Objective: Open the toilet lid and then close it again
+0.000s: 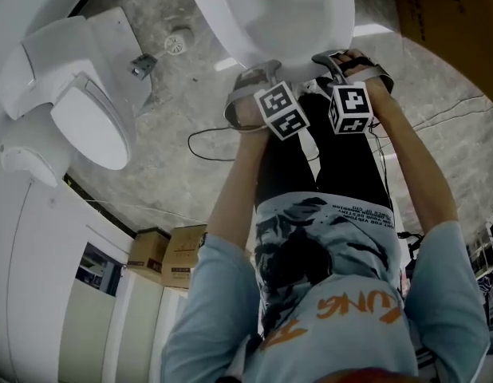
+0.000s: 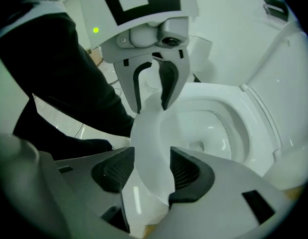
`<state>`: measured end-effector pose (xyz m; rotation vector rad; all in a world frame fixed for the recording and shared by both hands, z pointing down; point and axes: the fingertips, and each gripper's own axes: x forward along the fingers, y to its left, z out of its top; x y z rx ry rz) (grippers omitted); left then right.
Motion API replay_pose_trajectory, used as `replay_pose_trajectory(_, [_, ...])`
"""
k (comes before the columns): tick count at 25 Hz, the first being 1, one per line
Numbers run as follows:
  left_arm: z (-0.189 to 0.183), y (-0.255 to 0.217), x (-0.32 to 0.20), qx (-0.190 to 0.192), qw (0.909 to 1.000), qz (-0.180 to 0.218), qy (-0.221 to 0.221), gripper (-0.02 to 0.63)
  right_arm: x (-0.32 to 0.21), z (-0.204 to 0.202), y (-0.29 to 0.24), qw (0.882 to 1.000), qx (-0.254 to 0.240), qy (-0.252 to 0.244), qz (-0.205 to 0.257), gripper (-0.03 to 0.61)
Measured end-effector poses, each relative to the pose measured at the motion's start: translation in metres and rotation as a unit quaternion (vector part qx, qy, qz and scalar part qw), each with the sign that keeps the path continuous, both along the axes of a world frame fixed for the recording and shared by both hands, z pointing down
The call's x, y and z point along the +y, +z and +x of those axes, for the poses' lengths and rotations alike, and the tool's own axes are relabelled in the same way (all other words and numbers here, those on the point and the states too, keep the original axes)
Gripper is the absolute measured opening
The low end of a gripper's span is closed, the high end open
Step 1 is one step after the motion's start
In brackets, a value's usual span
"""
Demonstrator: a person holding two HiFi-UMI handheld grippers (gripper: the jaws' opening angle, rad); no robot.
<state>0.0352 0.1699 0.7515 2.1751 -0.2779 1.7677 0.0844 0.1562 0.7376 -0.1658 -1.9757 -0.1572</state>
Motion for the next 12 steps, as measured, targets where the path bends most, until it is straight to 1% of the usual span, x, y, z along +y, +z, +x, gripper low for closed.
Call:
replay_pose_trajectory(1, [-0.001, -0.007, -0.007, 0.003, 0.9999, 0.007, -0.014, 0.176, -0.008, -0.001, -0.008, 1.0, -0.005, 0.016, 0.002, 0.231])
replay_pose_trajectory(2, [-0.003, -0.015, -0.016, 0.007, 0.9994, 0.021, -0.027, 0.143, -0.017, -0.003, -0.015, 0.999, -0.01, 0.031, 0.007, 0.221])
replay_pose_trajectory(3, [-0.004, -0.025, -0.026, 0.012, 0.9984, 0.037, -0.041, 0.143, -0.024, -0.004, -0.024, 0.999, -0.016, 0.045, 0.01, 0.216])
replay_pose_trajectory(5, [-0.005, -0.048, -0.044, 0.026, 0.9949, 0.063, -0.074, 0.129, -0.038, -0.009, -0.044, 0.996, -0.032, 0.081, 0.016, 0.182])
replay_pose_trajectory(7, [-0.009, -0.073, -0.063, 0.04, 0.9893, 0.089, -0.109, 0.086, -0.054, -0.015, -0.067, 0.99, -0.052, 0.127, 0.023, 0.151])
replay_pose_trajectory(12, [-0.026, -0.133, -0.115, 0.062, 0.969, 0.16, -0.178, 0.04, -0.104, -0.024, -0.124, 0.965, -0.1, 0.235, 0.053, 0.029])
